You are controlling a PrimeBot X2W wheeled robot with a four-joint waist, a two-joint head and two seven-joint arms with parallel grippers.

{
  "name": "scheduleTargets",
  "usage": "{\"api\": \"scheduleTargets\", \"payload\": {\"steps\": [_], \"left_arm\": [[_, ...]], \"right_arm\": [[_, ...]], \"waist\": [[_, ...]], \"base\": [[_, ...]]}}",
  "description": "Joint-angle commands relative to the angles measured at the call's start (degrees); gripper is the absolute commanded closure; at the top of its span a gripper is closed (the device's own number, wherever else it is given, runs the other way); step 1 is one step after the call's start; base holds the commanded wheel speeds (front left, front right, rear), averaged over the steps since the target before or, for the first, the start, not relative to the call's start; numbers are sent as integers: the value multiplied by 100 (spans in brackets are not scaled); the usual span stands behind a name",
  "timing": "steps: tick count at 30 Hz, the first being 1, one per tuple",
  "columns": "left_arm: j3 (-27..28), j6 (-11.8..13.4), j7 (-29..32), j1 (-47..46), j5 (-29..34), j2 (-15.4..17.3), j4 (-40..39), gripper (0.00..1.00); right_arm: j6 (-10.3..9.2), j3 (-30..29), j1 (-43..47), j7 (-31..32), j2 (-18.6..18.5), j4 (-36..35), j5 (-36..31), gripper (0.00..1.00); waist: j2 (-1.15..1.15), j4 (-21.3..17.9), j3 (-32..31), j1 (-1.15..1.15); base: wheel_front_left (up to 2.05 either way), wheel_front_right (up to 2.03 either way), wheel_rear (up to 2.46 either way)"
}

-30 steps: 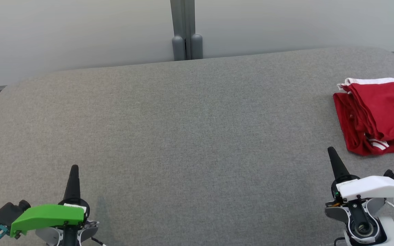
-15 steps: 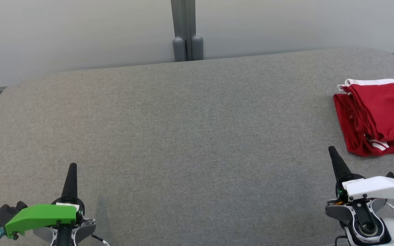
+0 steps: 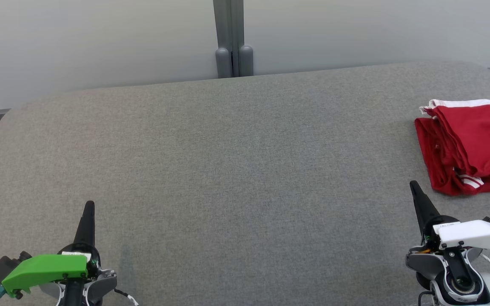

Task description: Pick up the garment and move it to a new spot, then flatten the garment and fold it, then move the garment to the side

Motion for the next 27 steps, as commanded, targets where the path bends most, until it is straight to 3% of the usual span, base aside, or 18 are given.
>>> {"api": "scheduleTargets", "payload": {"steps": [1, 27], "left_arm": [[31, -28, 29, -120, -115, 43, -50, 100], [120, -59, 293, -121, -1031, 47, -112, 100]], "right_arm": [[3, -19, 55, 44, -5, -51, 132, 100], [2, -84, 112, 223, 10, -137, 1098, 100]], "waist": [[0, 1, -2, 0], [0, 18, -51, 0]], "base": [[0, 0, 0], [0, 0, 0]]}}
